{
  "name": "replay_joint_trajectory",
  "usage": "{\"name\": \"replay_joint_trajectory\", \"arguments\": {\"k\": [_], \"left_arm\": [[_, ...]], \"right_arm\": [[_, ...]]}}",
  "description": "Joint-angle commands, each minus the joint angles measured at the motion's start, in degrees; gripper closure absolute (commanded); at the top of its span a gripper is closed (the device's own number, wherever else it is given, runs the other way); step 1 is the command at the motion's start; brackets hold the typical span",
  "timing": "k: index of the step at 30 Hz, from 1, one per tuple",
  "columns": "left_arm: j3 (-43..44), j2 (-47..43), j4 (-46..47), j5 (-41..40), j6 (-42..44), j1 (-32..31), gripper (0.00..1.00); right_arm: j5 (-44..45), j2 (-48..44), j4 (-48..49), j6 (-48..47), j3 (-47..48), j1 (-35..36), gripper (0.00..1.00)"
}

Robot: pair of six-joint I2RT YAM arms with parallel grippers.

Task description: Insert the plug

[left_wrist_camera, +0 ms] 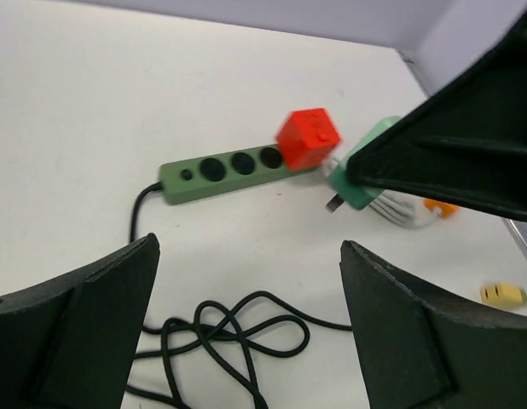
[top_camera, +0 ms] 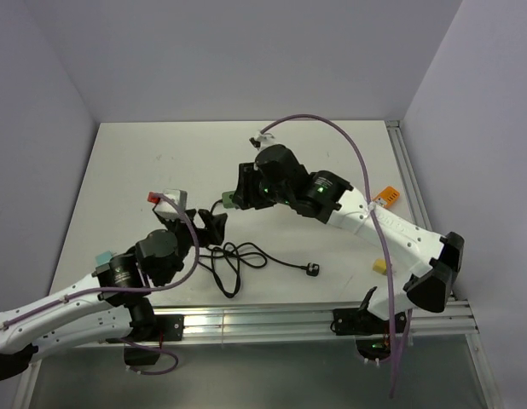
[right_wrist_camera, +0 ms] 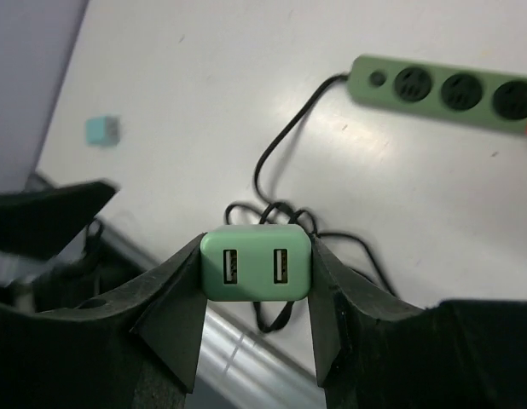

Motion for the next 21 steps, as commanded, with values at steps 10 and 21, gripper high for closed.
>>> {"name": "replay_joint_trajectory", "arguments": {"k": [10,21], "left_arm": [[4.9,-6.6,-28.3,-19.6,-30.3,0.0,0.11],[2.9,-10.5,-25.1,-17.4,-26.5,0.0,0.12]], "right_arm": [[25.3,16.8,13.7,-2.8,0.2,0.1,1.00],[22.6,28.5,18.7,-3.3,3.3,-6.1,1.00]]}}
